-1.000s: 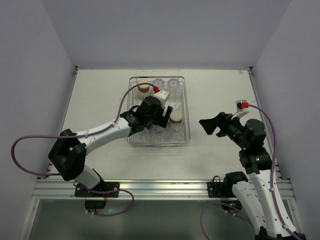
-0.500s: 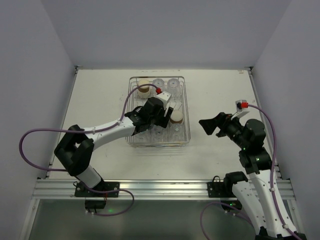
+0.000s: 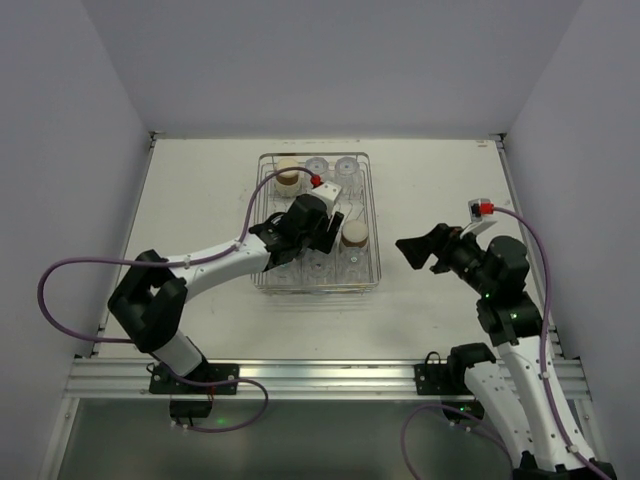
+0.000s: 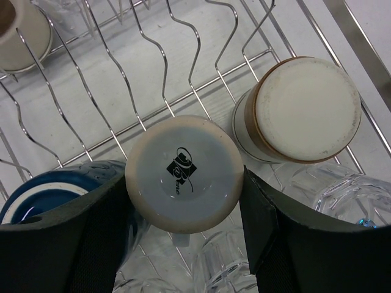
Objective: Unload the cups from the dish rack
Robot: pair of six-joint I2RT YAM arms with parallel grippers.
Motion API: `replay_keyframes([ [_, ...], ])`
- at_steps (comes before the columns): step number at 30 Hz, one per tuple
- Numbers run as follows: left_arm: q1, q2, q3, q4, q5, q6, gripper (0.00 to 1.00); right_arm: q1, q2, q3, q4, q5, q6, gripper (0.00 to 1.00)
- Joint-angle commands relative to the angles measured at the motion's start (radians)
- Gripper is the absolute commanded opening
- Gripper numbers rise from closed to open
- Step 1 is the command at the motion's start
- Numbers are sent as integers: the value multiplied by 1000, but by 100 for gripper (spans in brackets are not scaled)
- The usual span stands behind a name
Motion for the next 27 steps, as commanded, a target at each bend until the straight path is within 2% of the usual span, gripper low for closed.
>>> replay_keyframes([
  [1,-4,-90,55,82,-74,17,20,25,25,19,70,-36,40,87],
  [12,-2,-155,137,59,-80,4,16,122,120,-45,297,0,181,85],
  [19,-4,-191,180,45,-80,-8,13,133,174,-112,579,3,335,84],
  [27,-4,-250,213,51,-34,-37,6,145,291,-154,801,16,497,84],
])
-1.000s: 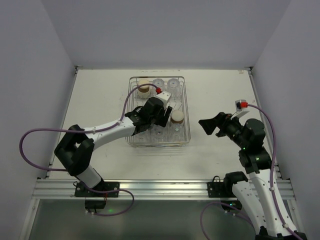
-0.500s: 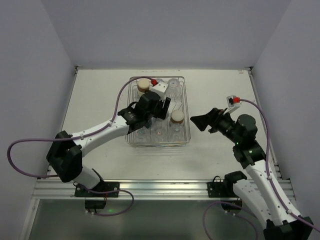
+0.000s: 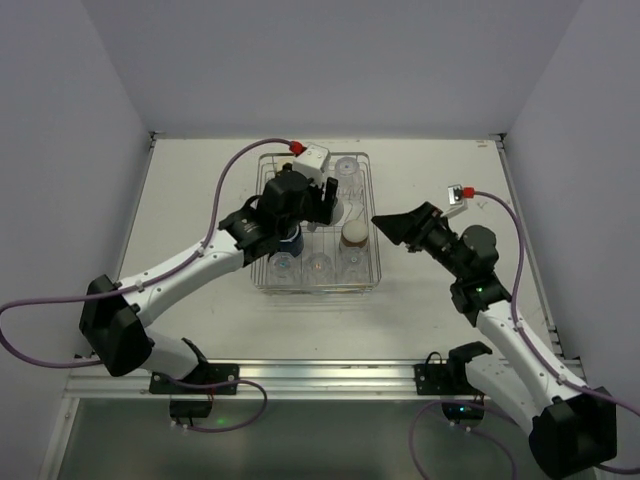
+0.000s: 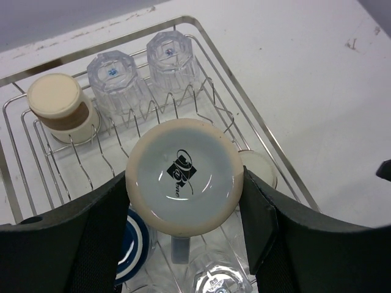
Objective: Unload the cups from the dish rack
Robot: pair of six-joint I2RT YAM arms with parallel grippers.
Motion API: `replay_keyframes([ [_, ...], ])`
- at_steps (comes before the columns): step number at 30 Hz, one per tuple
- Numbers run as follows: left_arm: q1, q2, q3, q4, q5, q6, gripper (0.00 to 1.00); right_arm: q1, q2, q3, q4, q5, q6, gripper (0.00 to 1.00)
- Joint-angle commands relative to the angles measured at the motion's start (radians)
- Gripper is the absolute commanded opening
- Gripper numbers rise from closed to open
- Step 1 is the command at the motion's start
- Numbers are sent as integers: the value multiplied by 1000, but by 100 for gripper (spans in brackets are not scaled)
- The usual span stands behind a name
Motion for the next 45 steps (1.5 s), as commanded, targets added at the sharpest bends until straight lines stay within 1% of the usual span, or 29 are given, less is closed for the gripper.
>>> replay_keyframes([
  [1,-4,-81,83,86,17,-30,6,11,42,-19,228,21,120,84],
  [6,-4,-126,112,112,92,-65,5,39,117,-47,334,44,204,83],
  [8,-4,-140,111,128,130,-87,5,49,141,-61,411,41,235,82],
  [9,-2,-150,111,135,140,-95,4,51,167,-71,466,27,262,81],
  [14,-4,-166,114,136,209,-135,1,94,272,-62,636,-36,327,81],
  [15,-4,-167,114,136,218,-141,0,97,294,-59,700,-46,336,80],
  [17,-4,-169,112,172,253,-161,0,111,354,-47,776,-89,362,79],
  [18,-2,-169,112,177,264,-167,0,112,372,-39,849,-105,375,78],
  [19,-4,-169,112,178,273,-176,0,120,404,-38,889,-124,385,75],
  [20,-2,-174,108,178,278,-181,0,121,415,-38,923,-129,399,74],
  [27,-4,-195,68,208,319,-234,0,140,463,-26,1054,-125,395,73],
  [29,-4,-201,52,215,339,-245,0,141,466,-13,1071,-125,390,71],
  [30,-4,-204,49,217,345,-259,0,143,467,-10,1095,-123,389,67],
  [32,-2,-213,25,234,358,-274,0,143,466,-3,1115,-120,385,65],
  [35,-2,-233,-20,257,365,-305,0,149,469,-1,1169,-119,390,57],
  [36,-2,-239,-32,260,362,-317,0,152,472,-5,1217,-114,396,51],
  [39,-4,-272,-87,281,336,-342,0,155,475,-18,1281,-111,416,39],
  [40,-4,-284,-113,287,325,-346,0,155,472,-21,1287,-108,418,31],
  [42,-4,-289,-127,297,325,-348,6,160,466,-35,1296,-100,422,21],
  [43,-4,-289,-130,291,324,-345,10,161,458,-38,1296,-97,425,10],
  [44,-4,-289,-130,281,322,-342,25,161,451,-48,1289,-96,424,6],
  [45,-4,-290,-132,280,324,-326,34,163,443,-55,1278,-93,422,1],
])
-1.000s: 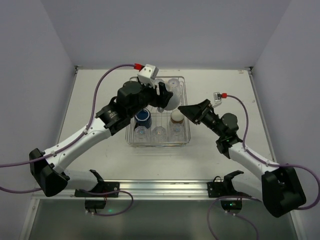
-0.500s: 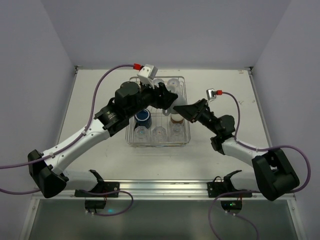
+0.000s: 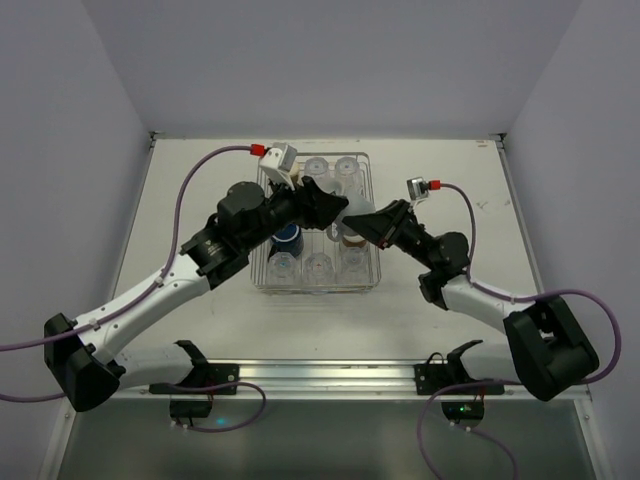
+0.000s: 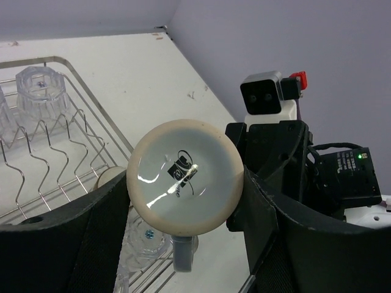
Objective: Unload the cups from the dish rack
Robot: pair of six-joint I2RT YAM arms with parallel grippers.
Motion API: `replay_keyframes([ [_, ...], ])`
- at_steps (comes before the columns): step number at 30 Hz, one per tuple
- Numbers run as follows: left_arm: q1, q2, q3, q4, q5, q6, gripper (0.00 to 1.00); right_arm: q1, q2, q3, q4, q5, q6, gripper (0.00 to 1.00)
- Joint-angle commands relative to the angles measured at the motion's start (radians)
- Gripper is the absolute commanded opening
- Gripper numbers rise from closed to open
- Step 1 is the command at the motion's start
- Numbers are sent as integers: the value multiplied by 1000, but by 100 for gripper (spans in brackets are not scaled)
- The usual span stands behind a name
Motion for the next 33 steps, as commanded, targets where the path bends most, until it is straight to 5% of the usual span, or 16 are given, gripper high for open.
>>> replay_keyframes([
  [1,-9,-43,1,89,16,18,44,-4,-34,-18,291,60,-6,0],
  [2,-7,-47,7,70,12,35,61,-4,-56,-31,276,61,-20,0],
  [5,-7,-63,41,6,-14,94,79,-4,-112,-49,207,72,-52,0],
  [7,-7,-81,36,-5,-40,118,82,-6,-139,-52,151,78,-86,0],
  [15,-9,-60,-28,72,58,84,78,-4,-133,0,145,47,-64,0],
  [23,-7,-115,5,0,-52,144,78,-3,-187,46,-92,83,-167,0],
  [29,-9,-197,39,-186,-146,239,81,-10,-332,142,-515,164,-406,0],
  [33,-7,-277,4,-316,-233,288,84,-20,-380,313,-1097,338,-685,0],
])
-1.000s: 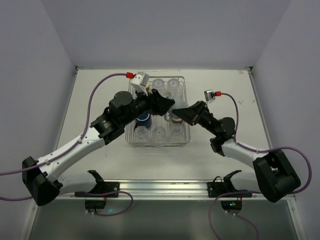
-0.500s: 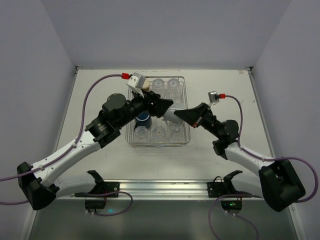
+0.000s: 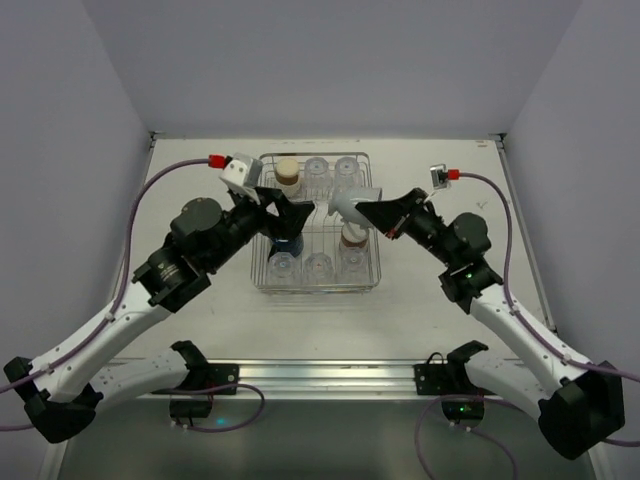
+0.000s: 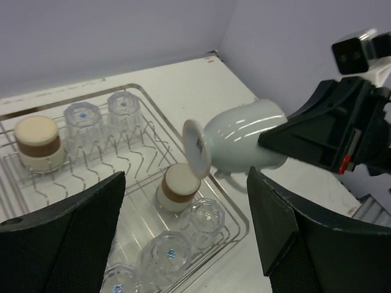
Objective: Unload the cups from the dish rack
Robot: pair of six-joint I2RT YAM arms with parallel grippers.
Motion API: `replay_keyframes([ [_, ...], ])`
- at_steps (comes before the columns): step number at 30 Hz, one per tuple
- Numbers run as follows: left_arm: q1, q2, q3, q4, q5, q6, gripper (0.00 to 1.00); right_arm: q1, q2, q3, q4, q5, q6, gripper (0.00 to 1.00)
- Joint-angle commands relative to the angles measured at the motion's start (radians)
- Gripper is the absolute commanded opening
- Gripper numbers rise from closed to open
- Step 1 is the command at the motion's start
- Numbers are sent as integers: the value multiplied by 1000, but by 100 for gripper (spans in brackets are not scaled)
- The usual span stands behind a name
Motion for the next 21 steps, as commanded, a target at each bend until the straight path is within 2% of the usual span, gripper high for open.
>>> replay_keyframes([
  [1,-2,-90,-11,-154,-136,84,85,-20,-49,195,-449,222,-304,0],
  [4,-3,-127,-50,-241,-184,101,87,-59,18,339,-706,320,-499,0],
  [6,-2,-135,-60,-292,-196,117,91,-89,107,466,-869,366,-562,0],
  [7,-3,-139,-74,-307,-212,124,97,-97,141,544,-917,401,-610,0],
  [9,-3,-147,-96,-324,-229,136,98,-118,213,615,-1036,455,-650,0],
  [13,-3,-171,-178,-291,-279,151,100,-169,401,761,-1161,517,-708,0],
  [21,-2,-121,-220,-261,-232,171,100,-229,833,1044,-1302,508,-760,0],
])
